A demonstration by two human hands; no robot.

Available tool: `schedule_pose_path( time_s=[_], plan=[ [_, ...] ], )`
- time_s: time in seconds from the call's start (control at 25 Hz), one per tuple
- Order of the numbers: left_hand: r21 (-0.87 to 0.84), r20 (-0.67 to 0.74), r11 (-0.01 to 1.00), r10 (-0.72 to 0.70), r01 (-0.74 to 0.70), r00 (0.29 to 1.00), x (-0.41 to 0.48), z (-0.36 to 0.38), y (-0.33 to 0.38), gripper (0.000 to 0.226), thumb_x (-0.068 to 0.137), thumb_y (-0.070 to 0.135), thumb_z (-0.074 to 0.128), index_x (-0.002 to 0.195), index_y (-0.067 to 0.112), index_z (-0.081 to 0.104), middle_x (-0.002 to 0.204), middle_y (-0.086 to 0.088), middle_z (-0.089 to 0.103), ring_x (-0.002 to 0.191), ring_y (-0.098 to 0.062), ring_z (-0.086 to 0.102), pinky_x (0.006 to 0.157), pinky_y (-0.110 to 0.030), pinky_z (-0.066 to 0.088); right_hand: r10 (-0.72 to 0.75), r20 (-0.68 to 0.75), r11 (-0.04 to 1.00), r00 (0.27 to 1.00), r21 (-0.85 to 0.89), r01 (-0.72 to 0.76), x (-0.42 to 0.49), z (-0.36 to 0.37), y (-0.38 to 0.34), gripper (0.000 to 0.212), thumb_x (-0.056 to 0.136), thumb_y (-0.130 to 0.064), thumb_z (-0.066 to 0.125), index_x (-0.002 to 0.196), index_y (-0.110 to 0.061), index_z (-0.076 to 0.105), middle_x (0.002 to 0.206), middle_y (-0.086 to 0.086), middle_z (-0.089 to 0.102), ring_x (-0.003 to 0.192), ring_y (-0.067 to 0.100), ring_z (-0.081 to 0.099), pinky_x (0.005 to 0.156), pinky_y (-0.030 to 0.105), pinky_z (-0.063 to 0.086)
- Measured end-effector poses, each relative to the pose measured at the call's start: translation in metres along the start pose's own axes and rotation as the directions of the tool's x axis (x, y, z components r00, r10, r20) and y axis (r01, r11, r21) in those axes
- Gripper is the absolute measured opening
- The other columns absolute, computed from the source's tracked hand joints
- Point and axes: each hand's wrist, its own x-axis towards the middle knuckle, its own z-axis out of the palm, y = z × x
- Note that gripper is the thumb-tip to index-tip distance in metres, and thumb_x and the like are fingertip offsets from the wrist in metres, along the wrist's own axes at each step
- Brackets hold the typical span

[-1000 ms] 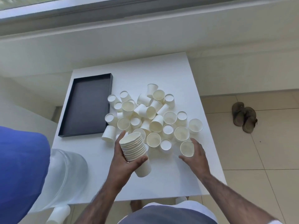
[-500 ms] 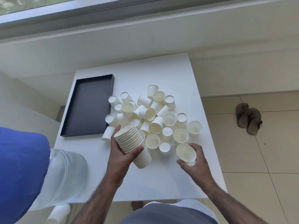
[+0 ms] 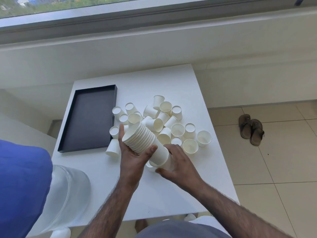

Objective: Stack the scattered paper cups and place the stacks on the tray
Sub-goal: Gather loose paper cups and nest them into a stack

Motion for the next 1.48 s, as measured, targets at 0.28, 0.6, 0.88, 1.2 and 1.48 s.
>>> schedule_pose_path(
  time_s=[0.28, 0.6, 0.88, 1.2, 1.48],
  plan=[
    [-0.004, 0.01, 1.0, 0.031, -0.031, 0.999, -0.008, -0.015, 0.006, 0.119, 0.062, 0.053, 0.095, 0.156, 0.054, 0.022, 0.15, 0.003, 0.058, 0.131, -0.015, 0.061, 0.095, -0.028, 0.057, -0.006, -0.048, 0.999, 0.999, 0.032, 0.008, 0.01, 0.01, -0.019, 0.065, 0.07, -0.037, 0.085, 0.127, -0.028, 0.055, 0.115, -0.011, 0.057, 0.106, 0.006, 0.055, 0.084, 0.037, 0.053],
    [0.151, 0.174, 0.97, -0.214, 0.189, 0.961, 0.005, -0.04, 0.013, 0.069, 0.066, 0.052, 0.086, 0.131, 0.046, 0.066, 0.14, 0.011, 0.064, 0.129, -0.006, 0.06, 0.087, -0.024, 0.059, -0.057, 0.042, 0.997, 0.997, -0.059, 0.059, 0.011, 0.004, -0.016, 0.063, 0.075, -0.037, 0.086, 0.131, -0.025, 0.059, 0.122, -0.009, 0.06, 0.11, 0.006, 0.057, 0.09, 0.032, 0.052],
    [-0.249, 0.124, 0.838, -0.47, 0.486, 0.874, -0.002, -0.052, -0.009, 0.063, 0.086, 0.034, 0.07, 0.144, 0.012, 0.056, 0.139, -0.015, 0.067, 0.116, -0.03, 0.069, 0.088, -0.048, 0.063, 0.291, -0.332, 0.929, 0.897, 0.321, -0.182, 0.017, -0.025, 0.051, 0.009, 0.093, -0.038, 0.068, 0.099, -0.031, 0.067, 0.097, -0.01, 0.072, 0.087, 0.008, 0.069, 0.073, 0.031, 0.056],
    [-0.258, 0.127, 0.829, -0.48, 0.496, 0.868, -0.014, -0.048, -0.017, 0.059, 0.083, 0.032, 0.071, 0.139, 0.018, 0.059, 0.128, -0.009, 0.072, 0.114, -0.029, 0.068, 0.083, -0.048, 0.064, 0.651, -0.17, 0.754, 0.74, 0.252, -0.606, 0.024, -0.012, 0.157, 0.072, 0.078, -0.025, 0.085, 0.14, -0.025, 0.05, 0.123, 0.004, 0.053, 0.105, 0.018, 0.058, 0.077, 0.03, 0.048],
    [-0.219, 0.106, 0.834, -0.496, 0.507, 0.862, -0.024, -0.054, -0.017, 0.079, 0.067, 0.041, 0.084, 0.138, 0.019, 0.059, 0.128, -0.01, 0.07, 0.114, -0.03, 0.067, 0.084, -0.05, 0.062, 0.564, -0.224, 0.821, 0.795, 0.261, -0.508, 0.044, 0.002, 0.166, 0.076, 0.067, -0.019, 0.091, 0.134, -0.024, 0.054, 0.114, -0.003, 0.063, 0.107, 0.021, 0.058, 0.085, 0.037, 0.052]
  ],
)
